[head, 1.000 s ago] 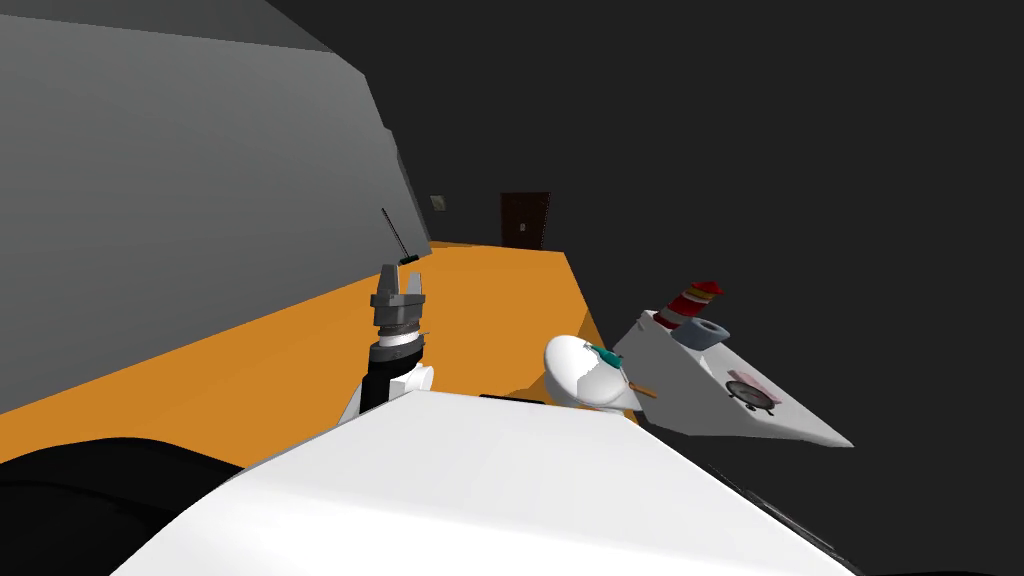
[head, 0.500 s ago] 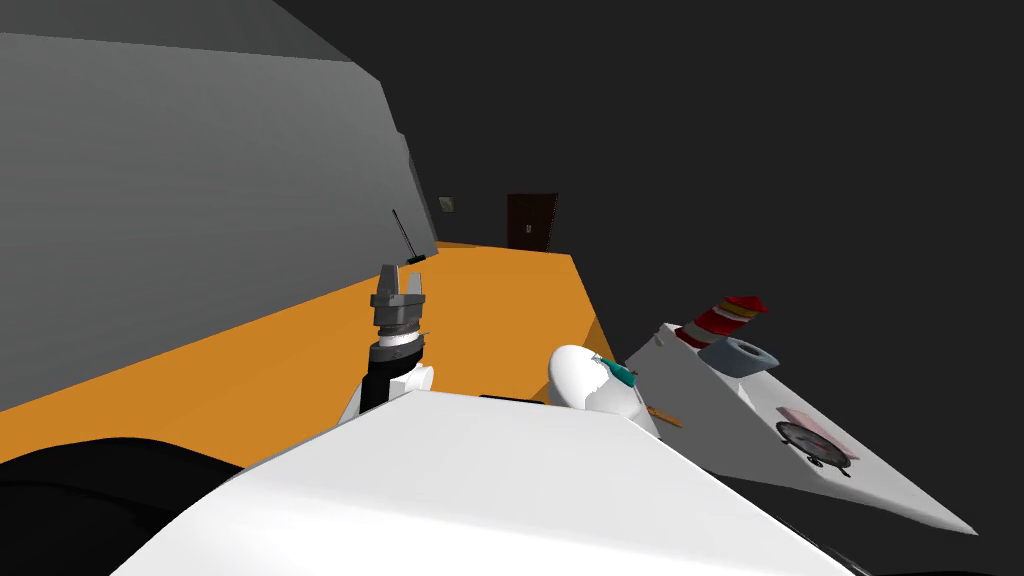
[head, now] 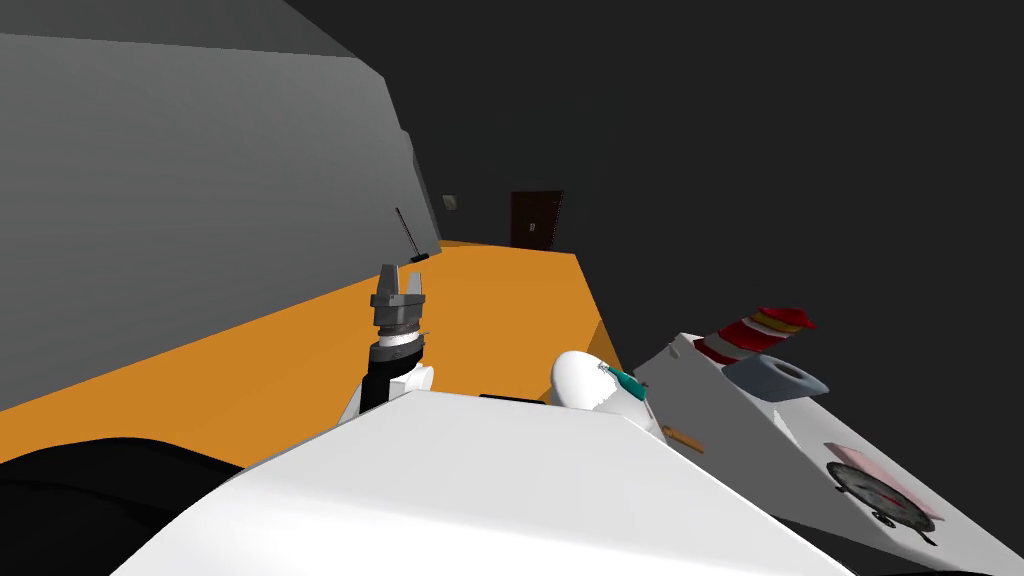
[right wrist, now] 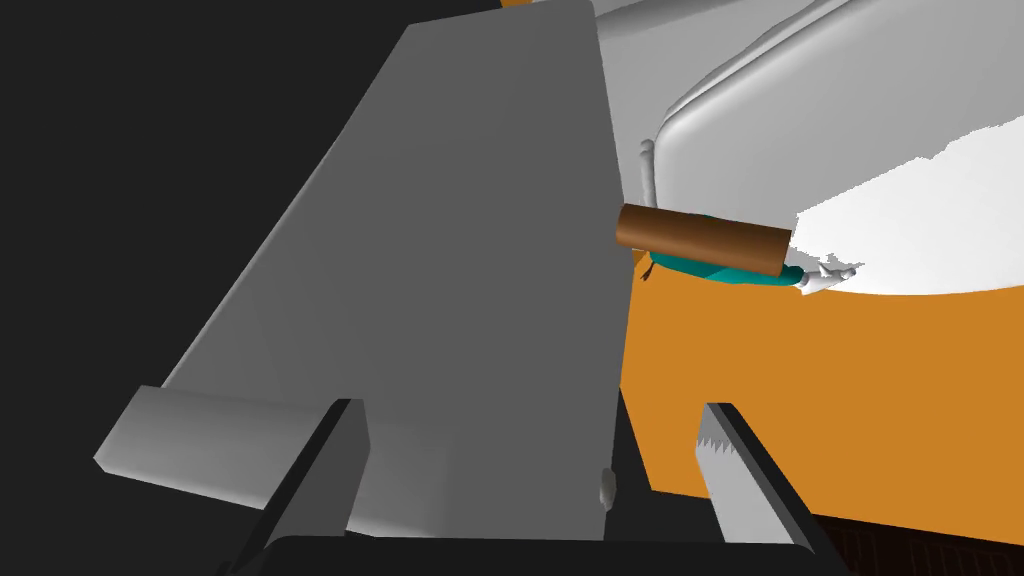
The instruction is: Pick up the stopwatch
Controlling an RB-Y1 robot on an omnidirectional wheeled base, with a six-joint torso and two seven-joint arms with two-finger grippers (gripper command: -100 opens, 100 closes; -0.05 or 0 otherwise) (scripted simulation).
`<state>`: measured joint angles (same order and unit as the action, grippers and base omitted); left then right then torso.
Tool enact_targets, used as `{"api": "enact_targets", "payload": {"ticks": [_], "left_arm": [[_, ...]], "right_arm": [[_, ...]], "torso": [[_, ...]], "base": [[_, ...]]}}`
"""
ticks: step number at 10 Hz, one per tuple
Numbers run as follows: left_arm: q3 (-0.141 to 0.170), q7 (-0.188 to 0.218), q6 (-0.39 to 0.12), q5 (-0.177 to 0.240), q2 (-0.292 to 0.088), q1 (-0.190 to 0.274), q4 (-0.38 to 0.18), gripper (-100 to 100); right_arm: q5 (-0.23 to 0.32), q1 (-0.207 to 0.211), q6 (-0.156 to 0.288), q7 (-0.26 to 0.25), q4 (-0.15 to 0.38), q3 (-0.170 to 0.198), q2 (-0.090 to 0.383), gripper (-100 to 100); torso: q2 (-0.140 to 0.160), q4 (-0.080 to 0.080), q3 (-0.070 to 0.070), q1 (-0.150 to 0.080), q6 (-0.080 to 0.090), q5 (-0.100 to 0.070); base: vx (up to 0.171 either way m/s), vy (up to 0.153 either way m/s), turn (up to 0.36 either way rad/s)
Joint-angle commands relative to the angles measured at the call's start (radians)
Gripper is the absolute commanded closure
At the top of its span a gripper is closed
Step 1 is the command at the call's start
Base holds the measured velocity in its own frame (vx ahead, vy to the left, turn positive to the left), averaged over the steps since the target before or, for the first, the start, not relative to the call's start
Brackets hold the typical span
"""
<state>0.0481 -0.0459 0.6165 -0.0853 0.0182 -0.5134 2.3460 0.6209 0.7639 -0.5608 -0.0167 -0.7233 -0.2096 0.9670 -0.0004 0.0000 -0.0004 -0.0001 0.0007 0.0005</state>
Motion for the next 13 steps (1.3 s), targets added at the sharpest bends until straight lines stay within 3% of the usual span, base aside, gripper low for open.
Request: {"api": "enact_targets", "payload": {"ticks": [1,2,5,8,9,10,11,13], "left_arm": [[0.0,0.0,0.0,0.0,0.0,0.0,0.0,0],[0.0,0.0,0.0,0.0,0.0,0.0,0.0,0],[0.0,0.0,0.0,0.0,0.0,0.0,0.0,0],[0.0,0.0,0.0,0.0,0.0,0.0,0.0,0],[0.0,0.0,0.0,0.0,0.0,0.0,0.0,0],[0.0,0.0,0.0,0.0,0.0,0.0,0.0,0],[0.0,0.0,0.0,0.0,0.0,0.0,0.0,0],[0.0,0.0,0.0,0.0,0.0,0.001,0.0,0]], "right_arm": [[0.015,0.002,0.002,0.001,0.05,-0.004,0.031,-100],[0.026,0.005,0.005,0.0,0.093,-0.007,0.053,-100],[0.037,0.009,0.008,-0.001,0.125,-0.011,0.073,-100],[0.061,0.016,0.012,-0.003,0.198,-0.018,0.119,-100],[0.057,-0.008,-0.007,-0.013,0.223,-0.017,0.114,-100],[0.058,-0.009,-0.011,-0.018,0.229,-0.017,0.115,0],[0.096,-0.033,-0.002,0.029,0.247,-0.011,0.116,-100],[0.134,-0.057,0.007,0.076,0.265,-0.005,0.117,-100]], "torso": [[0.0,0.0,0.0,0.0,0.0,0.0],[-0.002,0.0,-0.001,0.001,0.0,0.0],[-0.002,-0.001,-0.001,0.001,0.0,0.0],[-0.002,0.0,-0.001,0.002,-0.001,0.0],[-0.003,-0.001,-0.002,0.001,0.0,0.0],[0.0,0.0,0.0,0.001,0.0,0.0],[0.003,0.001,0.002,0.001,0.0,0.0],[0.014,0.003,0.008,0.001,-0.001,0.0]], "base": [[0.105,0.002,0.074],[0.151,-0.018,0.118],[0.096,-0.007,0.055],[0.101,0.008,0.077],[0.055,-0.001,0.015],[0.01,0.0,0.0],[-0.075,-0.009,0.208],[-0.17,-0.001,0.22]]}}
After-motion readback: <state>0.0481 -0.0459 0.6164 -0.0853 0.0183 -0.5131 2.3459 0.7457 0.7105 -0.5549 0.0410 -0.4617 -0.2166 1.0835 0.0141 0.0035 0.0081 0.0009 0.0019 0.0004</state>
